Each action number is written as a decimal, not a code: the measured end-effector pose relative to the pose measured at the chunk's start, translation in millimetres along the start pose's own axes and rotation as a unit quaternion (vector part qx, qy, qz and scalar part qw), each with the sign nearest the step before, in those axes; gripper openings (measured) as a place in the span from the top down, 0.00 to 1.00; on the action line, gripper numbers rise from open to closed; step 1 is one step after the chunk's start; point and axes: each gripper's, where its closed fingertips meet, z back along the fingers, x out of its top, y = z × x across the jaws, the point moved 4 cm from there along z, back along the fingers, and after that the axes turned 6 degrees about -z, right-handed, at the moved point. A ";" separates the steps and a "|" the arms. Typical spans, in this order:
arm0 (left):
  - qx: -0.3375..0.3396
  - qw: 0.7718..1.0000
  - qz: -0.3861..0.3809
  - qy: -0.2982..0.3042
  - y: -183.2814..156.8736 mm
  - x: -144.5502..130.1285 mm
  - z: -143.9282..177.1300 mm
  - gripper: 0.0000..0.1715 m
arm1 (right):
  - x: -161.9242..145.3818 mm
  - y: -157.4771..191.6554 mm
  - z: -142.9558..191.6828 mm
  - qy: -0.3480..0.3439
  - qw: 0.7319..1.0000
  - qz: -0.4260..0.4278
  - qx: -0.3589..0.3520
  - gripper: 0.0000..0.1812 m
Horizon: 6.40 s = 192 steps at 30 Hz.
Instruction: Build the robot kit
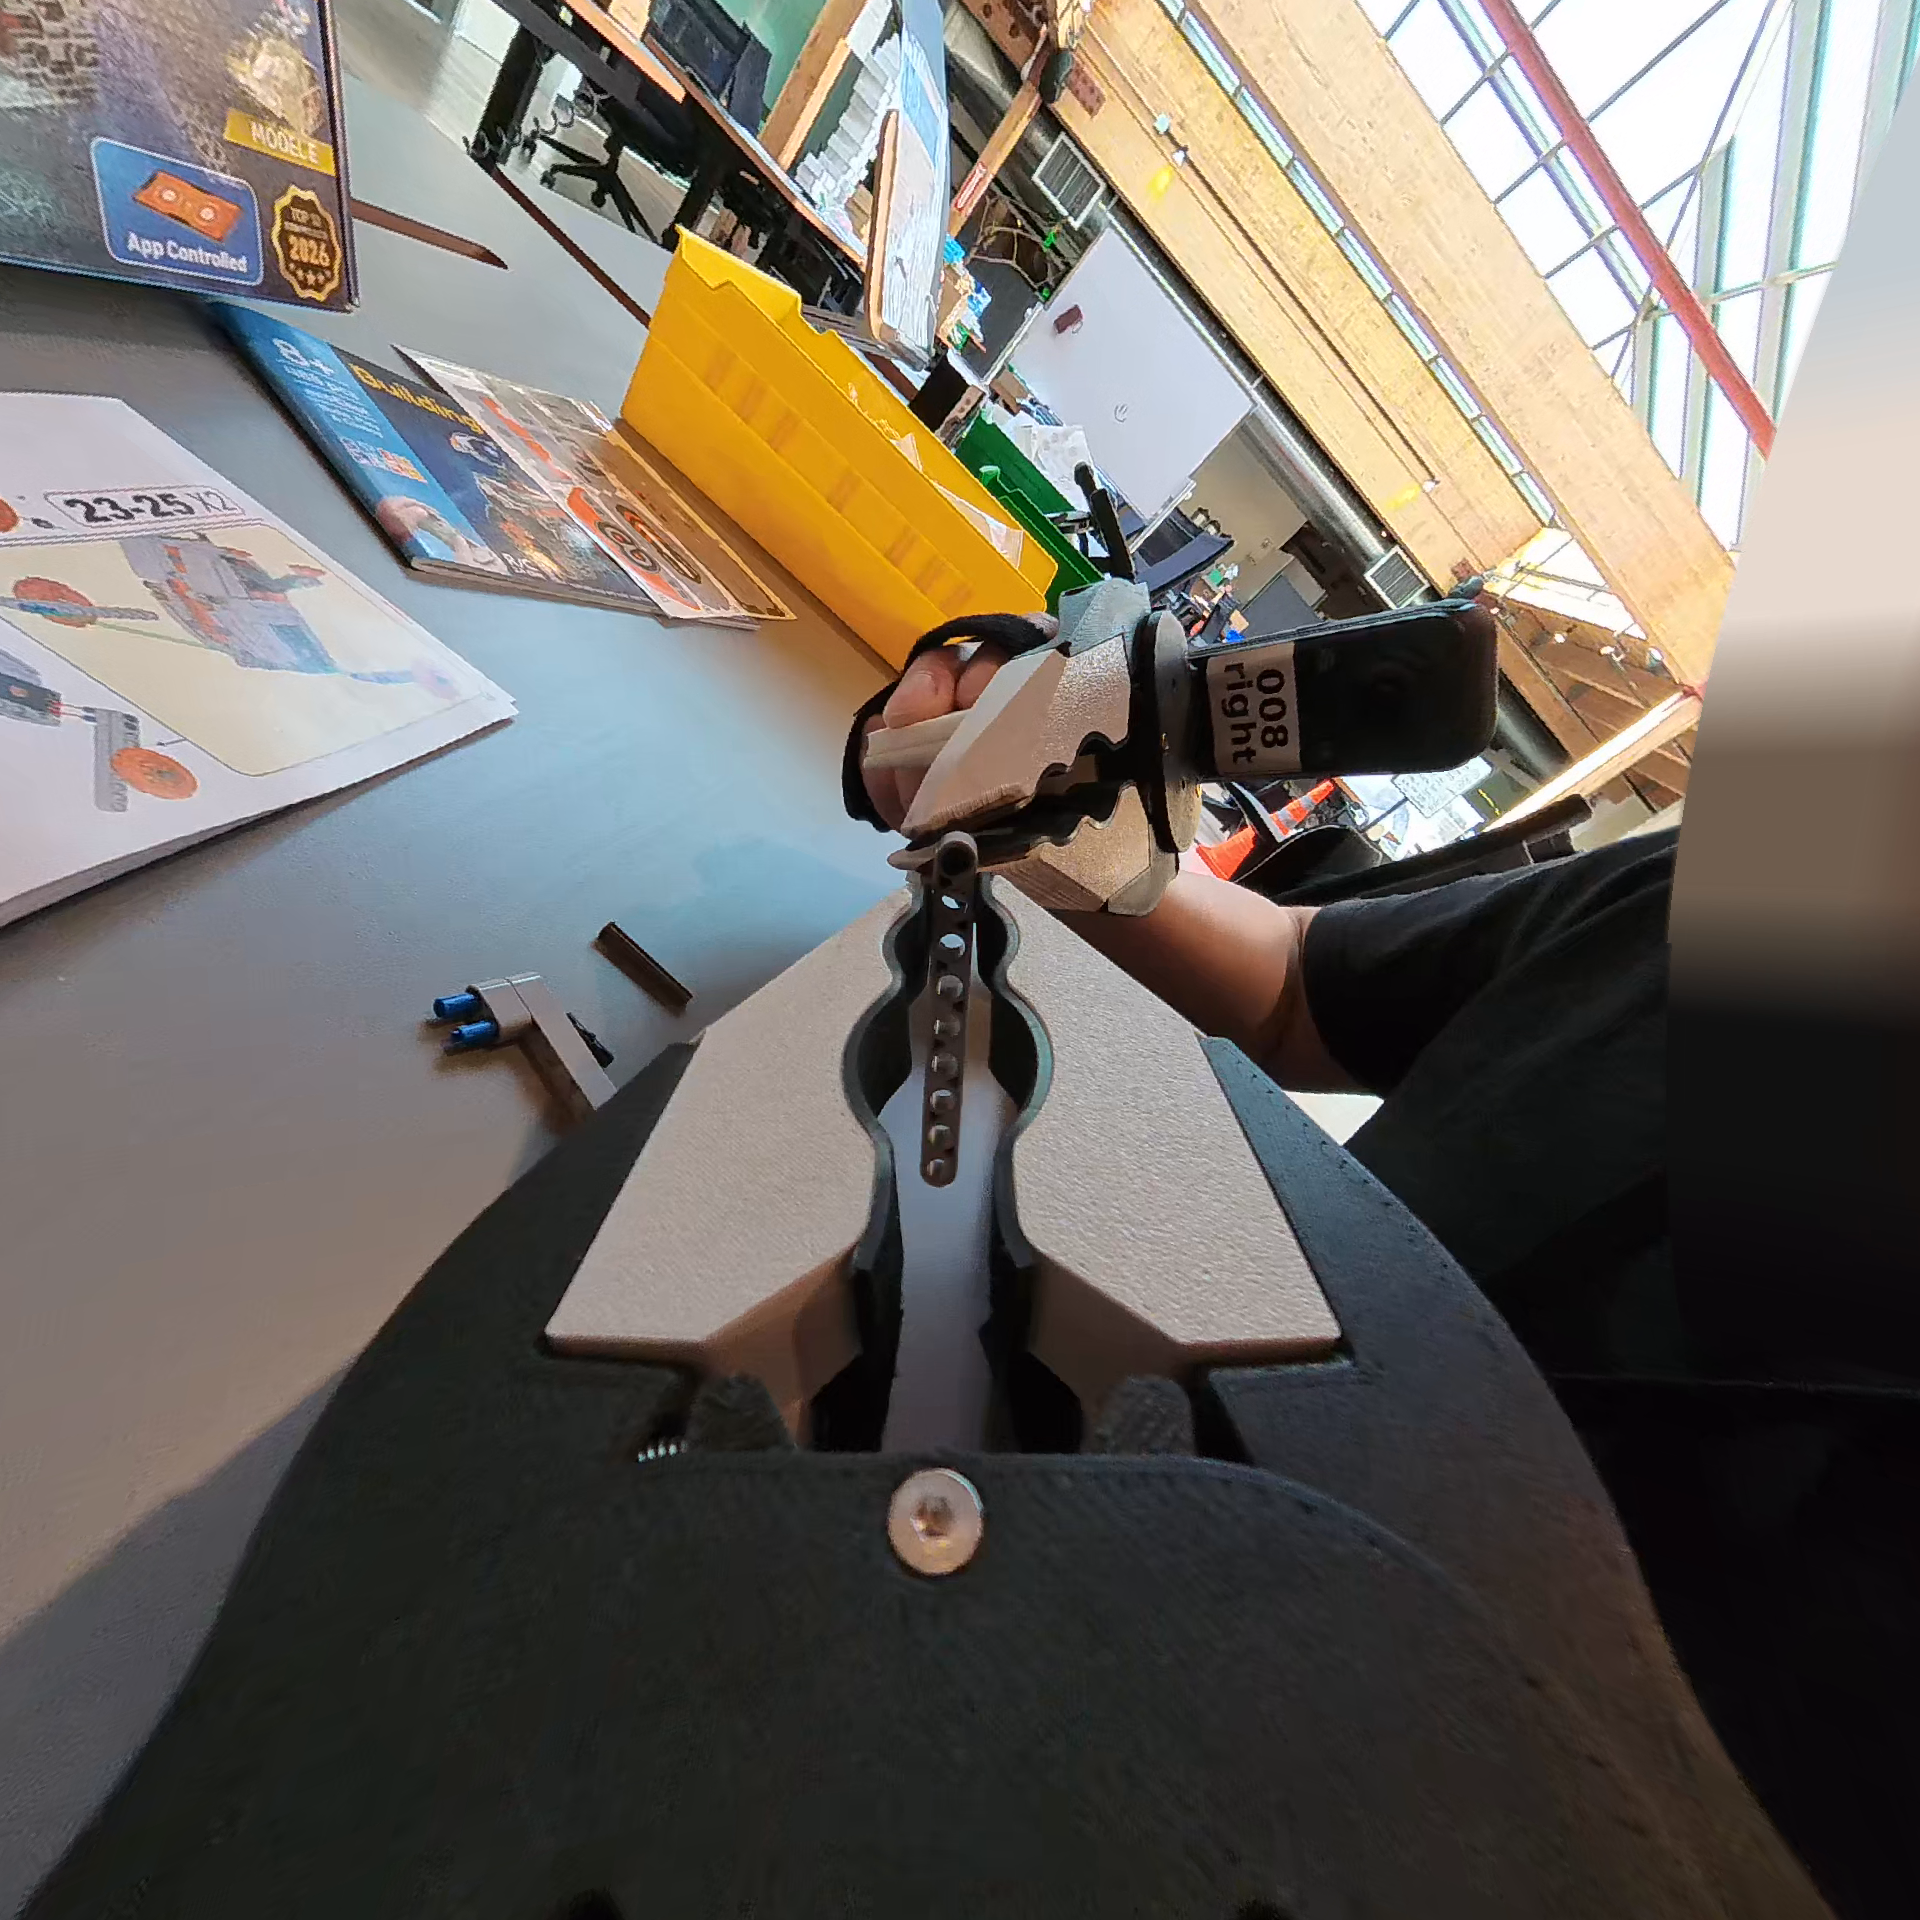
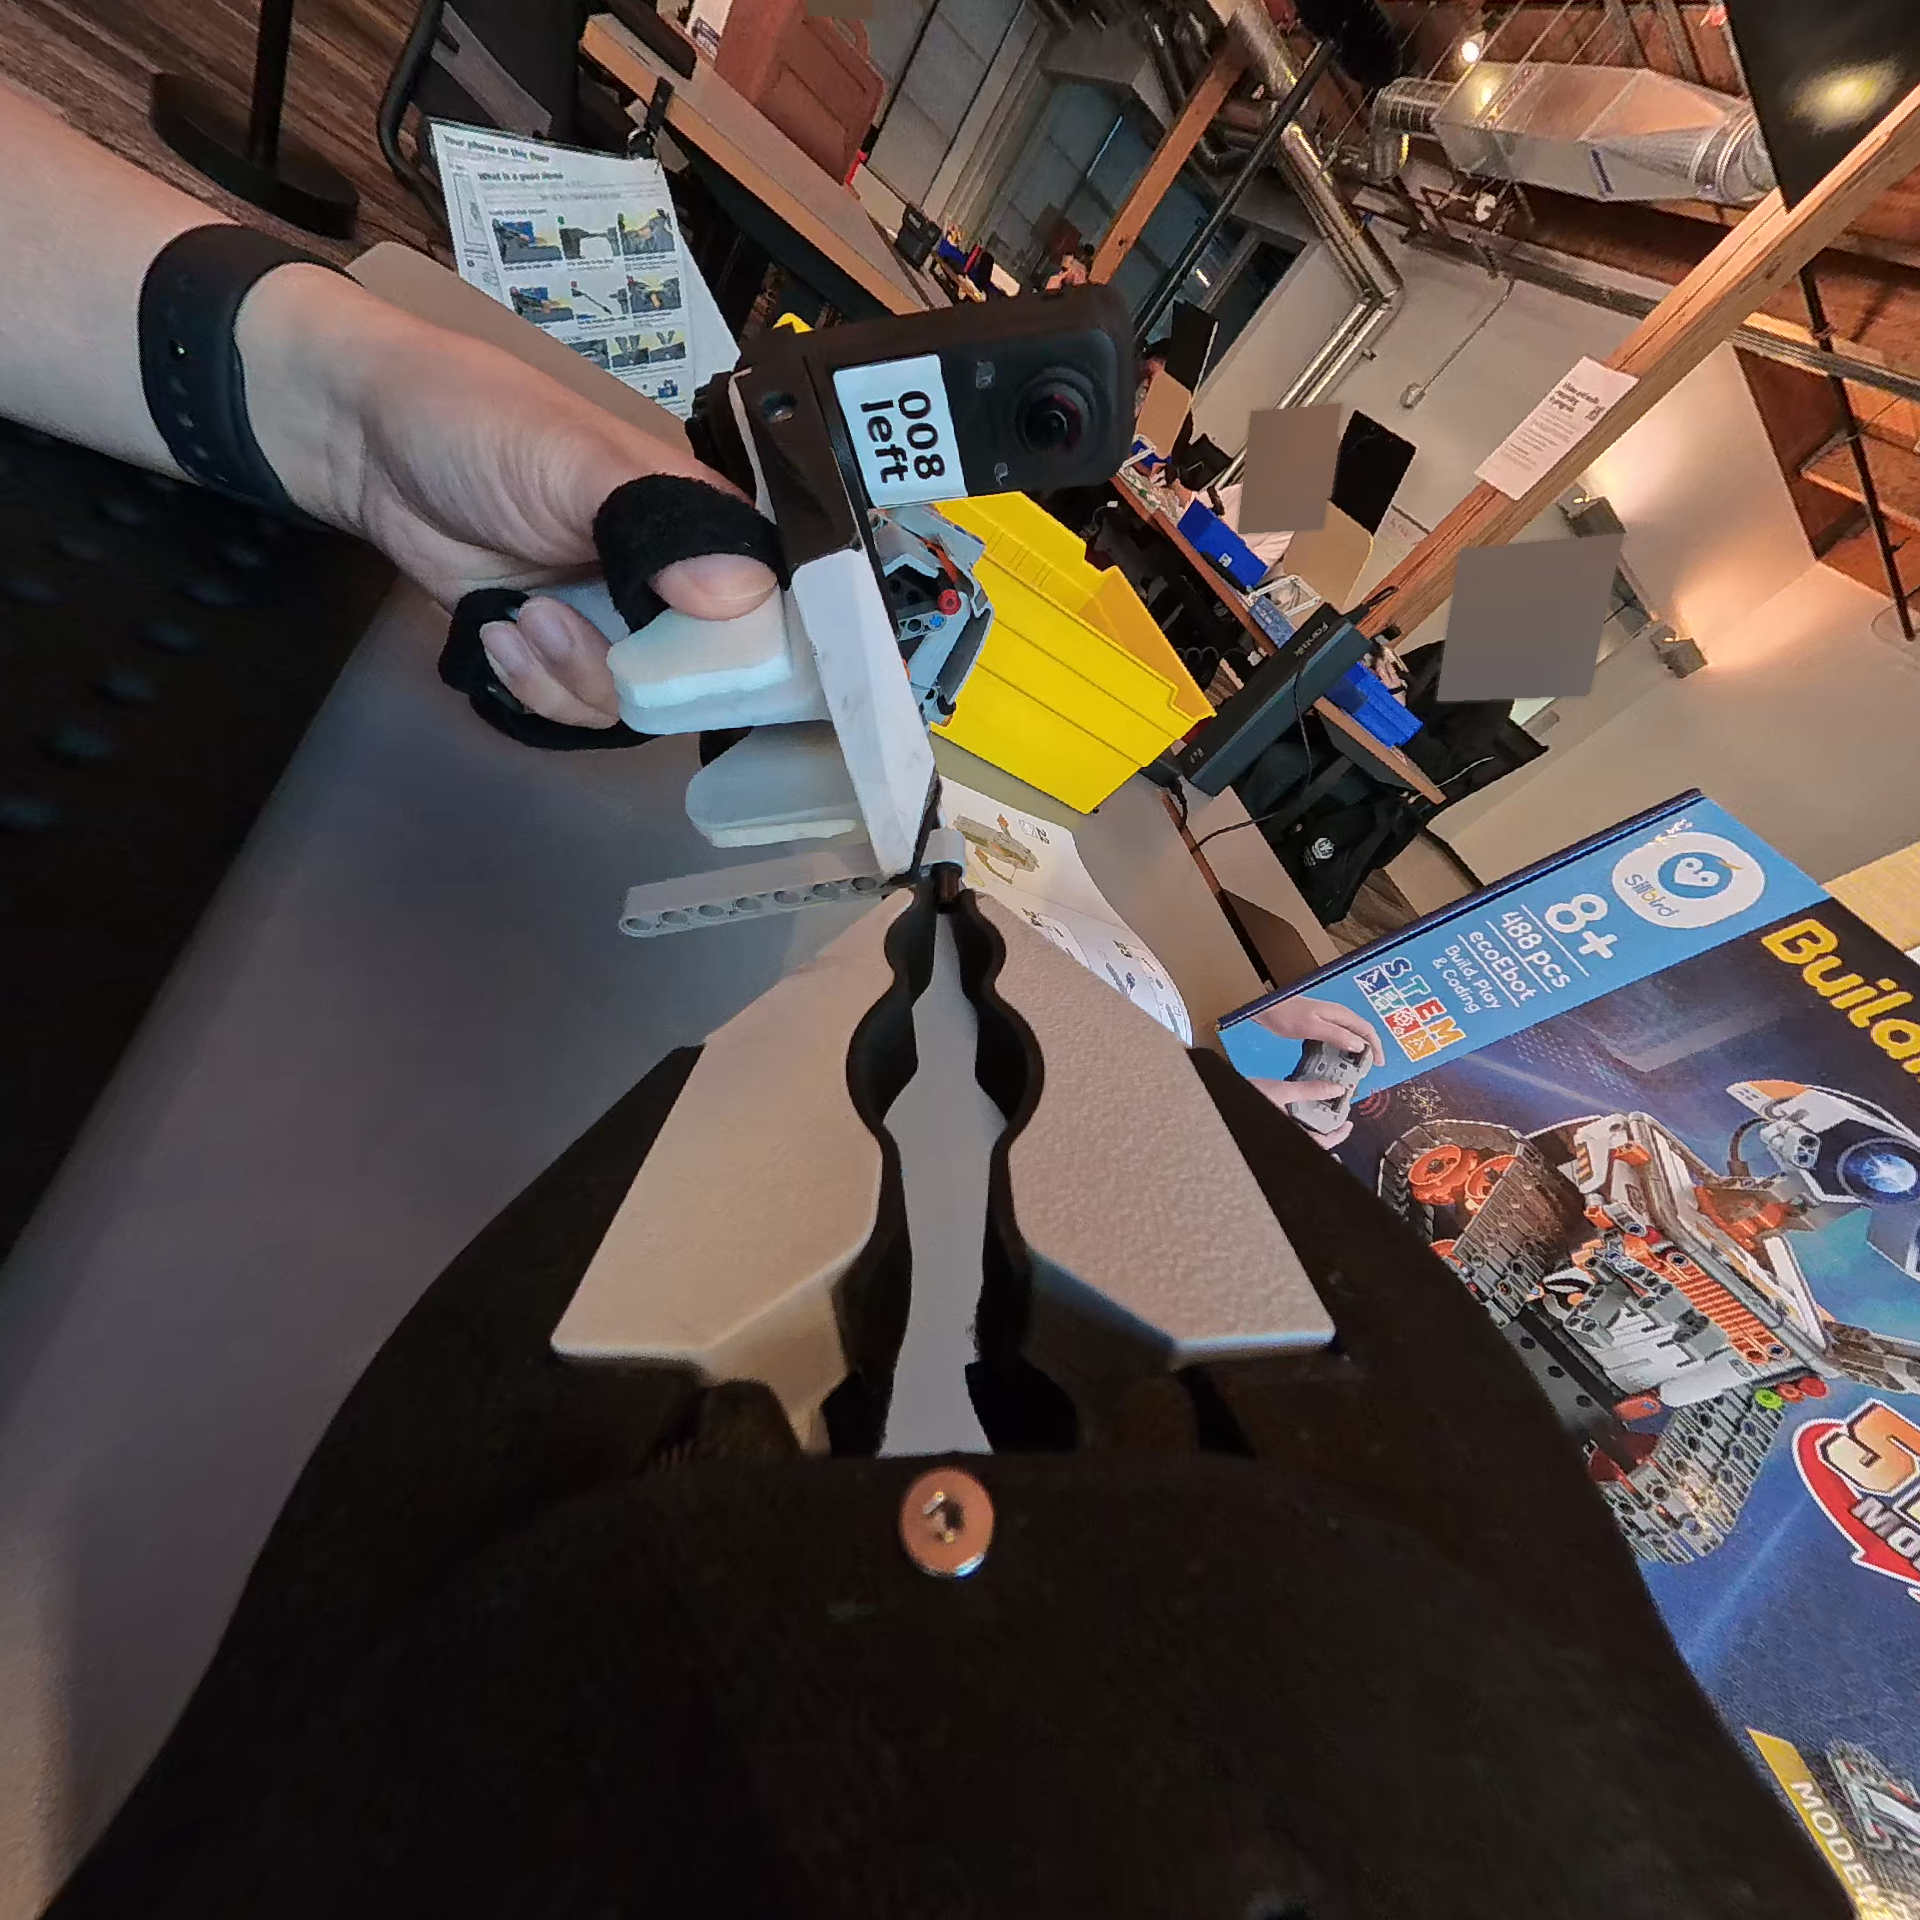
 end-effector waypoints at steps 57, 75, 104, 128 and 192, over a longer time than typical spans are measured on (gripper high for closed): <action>0.092 0.991 0.038 0.094 23.6 -23.7 4.3 0.97 | -83.5 9.8 -21.0 0.283 0.905 -0.317 0.011 0.60; 0.102 0.990 0.045 0.089 24.9 -23.0 6.4 0.97 | -91.4 14.7 -27.4 0.292 0.908 -0.299 -0.003 0.69; 0.071 0.993 0.011 0.097 14.4 -24.5 -4.2 0.97 | -80.4 -9.5 -26.0 0.230 0.952 -0.201 -0.018 0.70; 0.092 0.995 0.025 0.032 19.6 -5.5 9.4 0.97 | -38.3 -11.0 -9.9 0.106 0.993 -0.057 0.018 0.70; 0.008 0.985 0.124 0.122 -7.9 -12.1 2.4 0.97 | -13.1 18.7 7.4 0.094 0.992 -0.010 0.077 0.70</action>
